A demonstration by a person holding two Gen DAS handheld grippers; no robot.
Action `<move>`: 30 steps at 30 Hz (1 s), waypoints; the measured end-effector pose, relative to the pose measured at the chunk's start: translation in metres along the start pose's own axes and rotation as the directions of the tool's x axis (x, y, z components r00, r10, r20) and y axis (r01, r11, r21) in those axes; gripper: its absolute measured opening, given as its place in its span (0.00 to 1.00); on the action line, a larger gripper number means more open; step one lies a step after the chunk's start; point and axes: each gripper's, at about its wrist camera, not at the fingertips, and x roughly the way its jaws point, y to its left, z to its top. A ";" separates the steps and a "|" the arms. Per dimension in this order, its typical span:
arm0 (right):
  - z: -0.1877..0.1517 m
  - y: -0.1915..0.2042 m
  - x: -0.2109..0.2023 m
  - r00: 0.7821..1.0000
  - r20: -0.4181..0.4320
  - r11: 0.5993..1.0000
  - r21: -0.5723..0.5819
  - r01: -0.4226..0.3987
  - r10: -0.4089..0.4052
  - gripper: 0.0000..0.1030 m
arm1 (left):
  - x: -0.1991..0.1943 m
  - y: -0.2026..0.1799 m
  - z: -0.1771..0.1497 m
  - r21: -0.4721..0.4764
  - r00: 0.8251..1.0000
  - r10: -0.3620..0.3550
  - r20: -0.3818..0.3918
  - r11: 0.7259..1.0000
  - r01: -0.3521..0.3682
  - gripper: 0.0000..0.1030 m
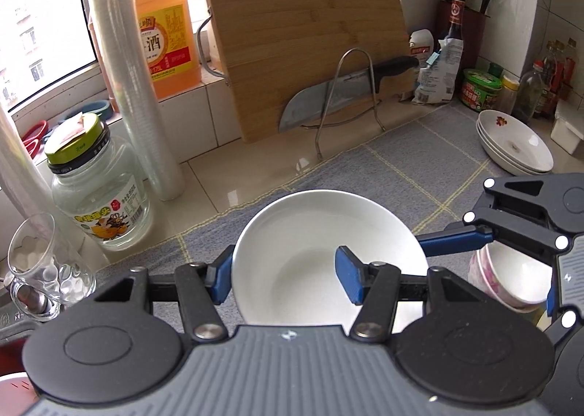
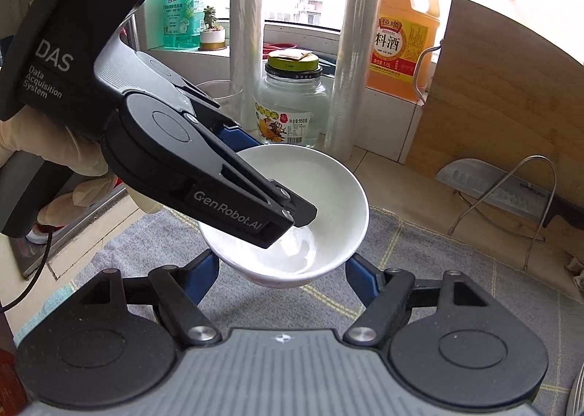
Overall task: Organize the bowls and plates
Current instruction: 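Lift the pink-flower bowl with the left gripper toward the nested bowls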
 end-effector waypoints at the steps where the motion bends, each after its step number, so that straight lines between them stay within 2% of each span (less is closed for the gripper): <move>1: -0.003 -0.002 -0.005 1.000 0.001 1.000 0.001 0.002 -0.002 0.78 | -0.002 -0.005 0.001 0.003 1.000 -0.004 0.003 1.000 0.004 0.55; 19: -0.058 -0.028 -0.086 0.997 -0.008 0.995 0.061 0.075 -0.075 0.78 | -0.009 -0.109 0.016 0.089 0.996 -0.091 0.023 0.992 0.088 0.55; 30: -0.086 -0.051 -0.115 0.991 -0.033 0.986 0.107 0.129 -0.126 0.78 | 0.008 -0.151 0.018 0.130 0.988 -0.155 -0.002 0.979 0.154 0.55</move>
